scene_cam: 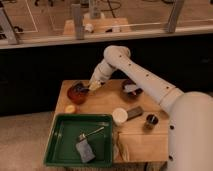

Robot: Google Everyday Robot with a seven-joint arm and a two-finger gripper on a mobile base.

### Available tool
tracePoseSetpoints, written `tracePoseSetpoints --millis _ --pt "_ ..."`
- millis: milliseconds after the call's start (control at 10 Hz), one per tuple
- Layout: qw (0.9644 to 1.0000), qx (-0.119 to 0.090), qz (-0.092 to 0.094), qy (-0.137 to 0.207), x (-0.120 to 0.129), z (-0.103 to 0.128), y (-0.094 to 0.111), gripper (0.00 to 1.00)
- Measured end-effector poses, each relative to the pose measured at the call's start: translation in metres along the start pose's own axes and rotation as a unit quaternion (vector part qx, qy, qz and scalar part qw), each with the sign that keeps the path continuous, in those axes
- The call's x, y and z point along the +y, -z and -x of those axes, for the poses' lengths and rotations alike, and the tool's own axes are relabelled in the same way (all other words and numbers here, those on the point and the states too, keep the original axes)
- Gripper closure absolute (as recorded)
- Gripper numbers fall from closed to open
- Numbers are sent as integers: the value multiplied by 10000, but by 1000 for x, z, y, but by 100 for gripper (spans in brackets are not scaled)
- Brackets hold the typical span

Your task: Wipe red bowl with brush

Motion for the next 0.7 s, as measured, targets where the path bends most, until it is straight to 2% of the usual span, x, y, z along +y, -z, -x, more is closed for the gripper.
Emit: tracePoseSetpoints --millis 200,700 --pt "9998 89 143 77 2 5 -11 100" --pt "9992 252 311 3 -5 -1 -24 100"
